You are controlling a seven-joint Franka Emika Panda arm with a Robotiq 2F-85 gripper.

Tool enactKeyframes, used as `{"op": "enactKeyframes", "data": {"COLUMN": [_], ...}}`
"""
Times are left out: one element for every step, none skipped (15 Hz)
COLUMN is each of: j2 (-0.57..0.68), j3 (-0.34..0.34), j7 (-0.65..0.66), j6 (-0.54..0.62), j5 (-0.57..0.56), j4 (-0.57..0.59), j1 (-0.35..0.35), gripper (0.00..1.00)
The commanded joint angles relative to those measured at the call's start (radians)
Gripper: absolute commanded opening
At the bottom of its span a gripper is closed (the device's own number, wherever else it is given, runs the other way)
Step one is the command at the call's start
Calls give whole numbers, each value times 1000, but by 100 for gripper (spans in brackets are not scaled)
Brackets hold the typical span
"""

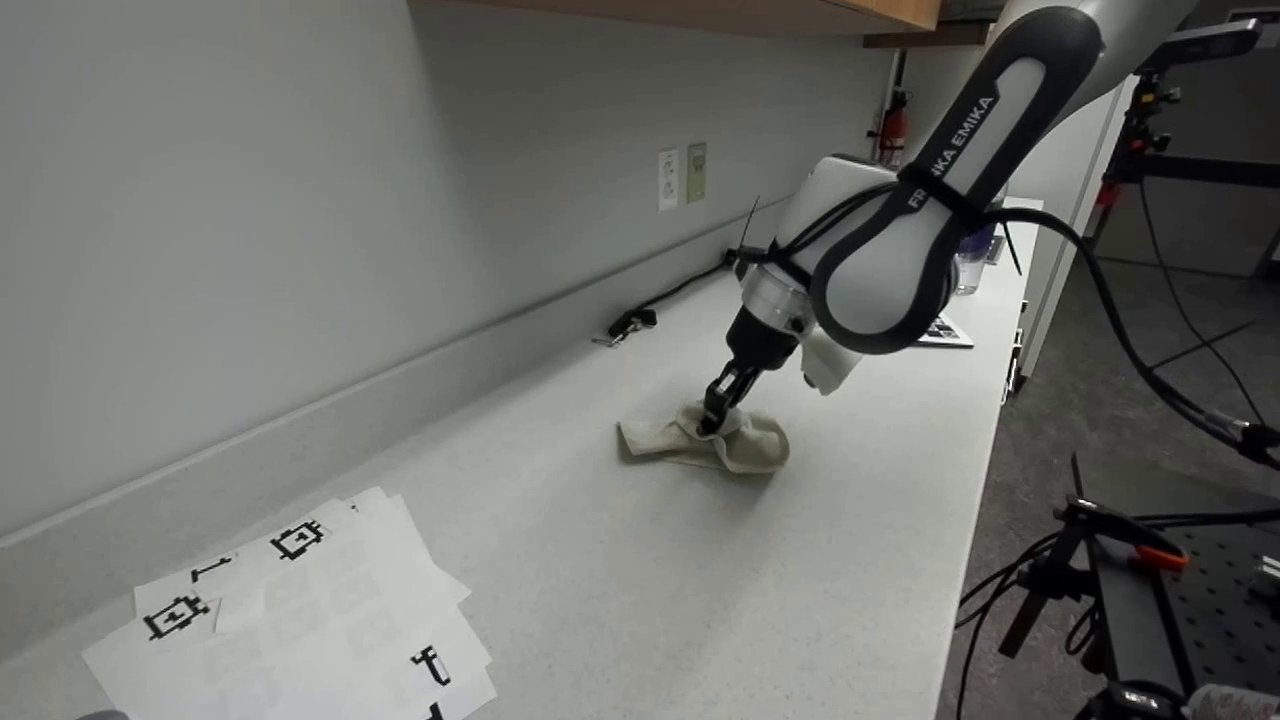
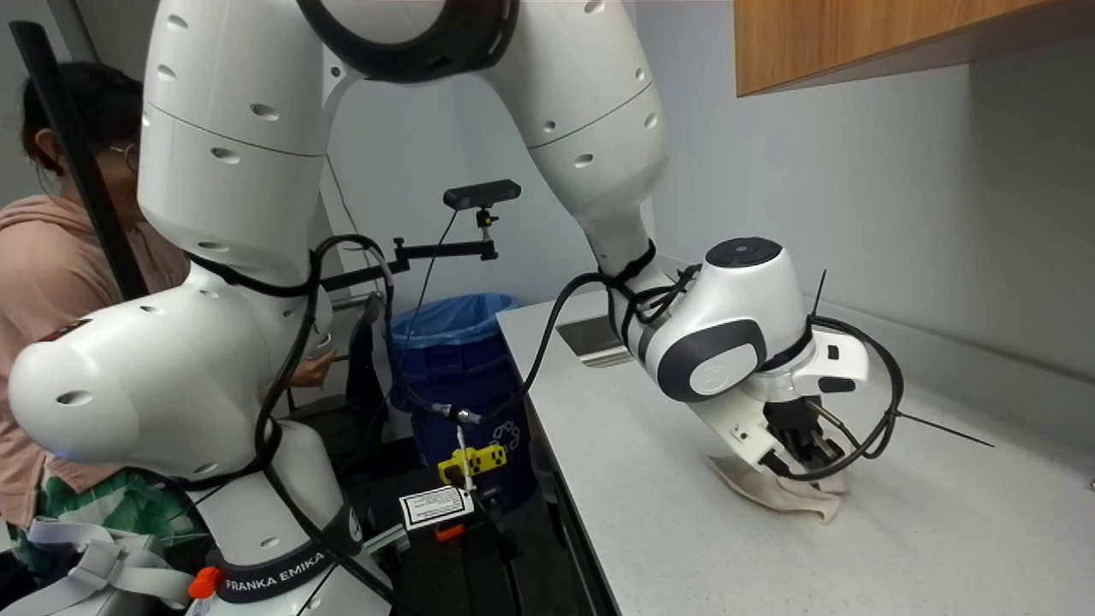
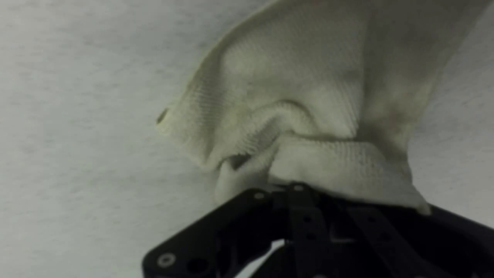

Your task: Use the cloth to wipe the countertop

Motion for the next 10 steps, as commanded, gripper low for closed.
{"op": "enactKeyframes", "data": {"j2": [93,97,107,115,114,112,108,95,84,70], "j3": [47,43,37,35,23,5,-21,-55,-88,-121], "j7": [-18,-18,-19,-23,-26,-25,-26,-24,-22,-19], "j6": [-18,-22,-28,-32,-35,-40,-41,-46,-49,-46], "j5": [31,25,20,16,12,9,5,3,1,0], "j4": [60,71,87,98,107,115,120,122,120,115], "j1": [118,159,198,223,249,277,299,318,334,346], "gripper": [1,1,1,1,1,1,1,1,1,1]}}
